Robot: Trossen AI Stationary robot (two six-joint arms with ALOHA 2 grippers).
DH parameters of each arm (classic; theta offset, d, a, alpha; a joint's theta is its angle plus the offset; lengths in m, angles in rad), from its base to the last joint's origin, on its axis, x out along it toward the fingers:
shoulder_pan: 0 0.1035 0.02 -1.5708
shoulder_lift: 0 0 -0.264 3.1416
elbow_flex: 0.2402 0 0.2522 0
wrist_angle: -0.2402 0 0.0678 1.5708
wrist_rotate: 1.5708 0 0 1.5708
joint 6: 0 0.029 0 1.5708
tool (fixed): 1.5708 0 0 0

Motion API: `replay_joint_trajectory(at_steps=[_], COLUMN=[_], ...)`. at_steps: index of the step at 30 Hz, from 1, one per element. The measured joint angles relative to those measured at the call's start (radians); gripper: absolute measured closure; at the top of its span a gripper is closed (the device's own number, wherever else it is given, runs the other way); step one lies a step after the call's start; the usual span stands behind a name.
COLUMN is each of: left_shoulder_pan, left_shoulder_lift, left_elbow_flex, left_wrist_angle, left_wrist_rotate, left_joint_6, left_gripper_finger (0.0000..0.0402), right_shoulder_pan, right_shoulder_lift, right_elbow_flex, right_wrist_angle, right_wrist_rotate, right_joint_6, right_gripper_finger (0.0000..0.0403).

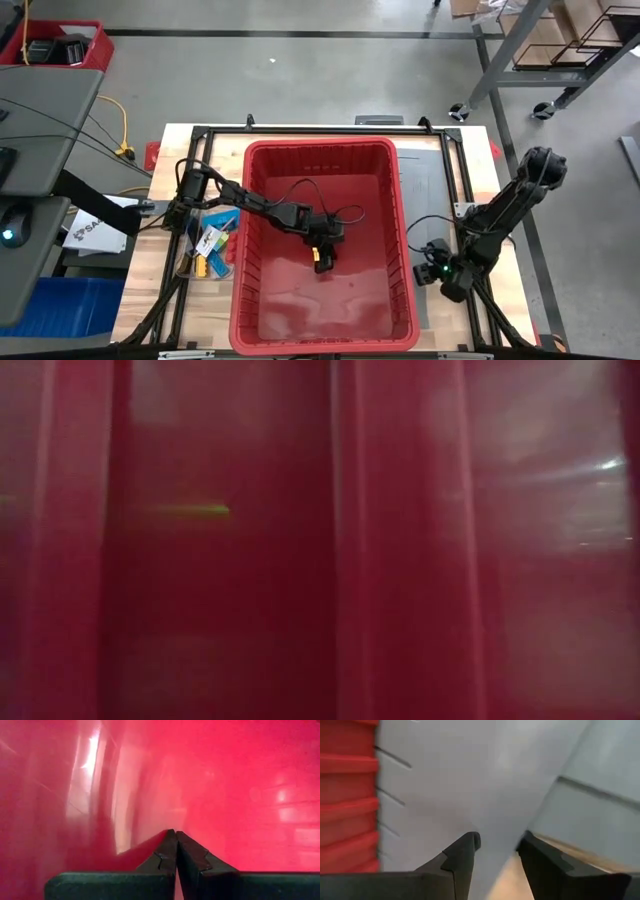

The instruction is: Sort Items/Unsort Items

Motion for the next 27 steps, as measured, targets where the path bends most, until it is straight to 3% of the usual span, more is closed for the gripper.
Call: replay_joint_trajectory(at_steps=[10,17,27], left_shoulder_pan=[-0.011,-0.012,0.000], left_shoulder_lift=[0.010,0.011,0.026], left_elbow_flex=[0.000,0.000,0.000], left_wrist_angle=[0.006,0.019,0.080], left_wrist_rotate=[0.002,0.024,0.038], left_joint_6=[0.024,0.046,0.043], left_gripper_finger=[0.0402,0.0402,0.0402], right_shoulder_pan=[0.005,0.031,0.018], right_shoulder_lift=[-0.001,-0.004,0.126], right_elbow_flex=[-0.009,-0.011,-0.010], right_wrist_angle=[0.124,0.238,0.354], right_wrist_rotate=[0.140,0.404,0.396], right_joint_6=[0.051,0.029,-0.009], right_gripper_finger=[0.0251,0.0268,0.0304])
